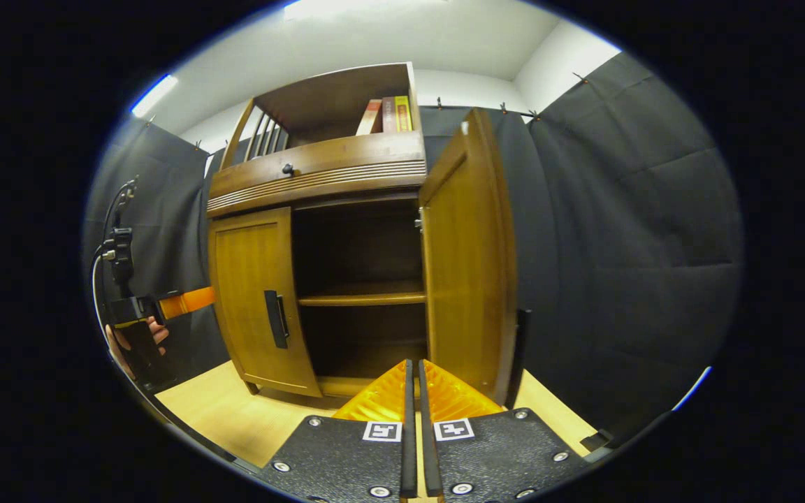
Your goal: Open the right door of the double-door shoe cabinet with the right hand, and open the left door with the left hand.
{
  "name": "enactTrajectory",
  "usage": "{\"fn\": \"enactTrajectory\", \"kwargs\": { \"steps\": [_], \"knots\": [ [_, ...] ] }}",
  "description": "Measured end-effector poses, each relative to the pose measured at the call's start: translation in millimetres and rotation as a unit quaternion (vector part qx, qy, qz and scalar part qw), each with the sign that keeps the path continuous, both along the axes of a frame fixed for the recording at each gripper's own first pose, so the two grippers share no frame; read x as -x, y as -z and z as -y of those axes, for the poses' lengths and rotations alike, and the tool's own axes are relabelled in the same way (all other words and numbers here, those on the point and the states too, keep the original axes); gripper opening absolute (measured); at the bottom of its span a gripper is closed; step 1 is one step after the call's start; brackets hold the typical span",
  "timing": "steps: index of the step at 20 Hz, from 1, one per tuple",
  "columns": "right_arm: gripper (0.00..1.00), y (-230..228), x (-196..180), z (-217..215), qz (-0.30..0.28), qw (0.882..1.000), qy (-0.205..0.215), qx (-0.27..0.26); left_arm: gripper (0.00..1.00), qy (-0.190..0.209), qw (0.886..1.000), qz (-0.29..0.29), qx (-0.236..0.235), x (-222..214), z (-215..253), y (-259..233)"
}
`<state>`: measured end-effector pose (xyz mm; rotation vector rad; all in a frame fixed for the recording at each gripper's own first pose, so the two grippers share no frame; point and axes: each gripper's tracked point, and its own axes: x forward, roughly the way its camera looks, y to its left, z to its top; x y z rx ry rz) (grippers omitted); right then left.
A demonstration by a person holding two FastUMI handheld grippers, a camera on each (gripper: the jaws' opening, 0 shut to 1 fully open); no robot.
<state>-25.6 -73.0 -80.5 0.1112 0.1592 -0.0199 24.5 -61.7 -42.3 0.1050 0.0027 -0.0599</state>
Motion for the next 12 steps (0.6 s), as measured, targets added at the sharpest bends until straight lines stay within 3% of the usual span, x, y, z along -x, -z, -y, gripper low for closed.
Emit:
{"fn": "enactTrajectory", "kwargs": {
  "steps": [3,9,11,12],
  "knots": [
    [0.06,-2,-1,-22,0.006,1.000,-0.014,-0.007,0.97,0.007,1.000,-0.005,-0.007,-21,8,10],
    [0.60,4,-2,-40,0.003,1.000,-0.024,0.003,0.97,0.026,0.999,-0.017,-0.014,-48,20,40],
    [0.96,4,-1,-44,0.002,1.000,-0.029,-0.009,0.97,0.029,0.999,-0.022,-0.025,-65,24,52],
    [0.93,4,-2,-44,0.000,0.999,-0.030,-0.011,0.94,0.031,0.999,-0.023,-0.026,-73,28,56]
  ]
}}
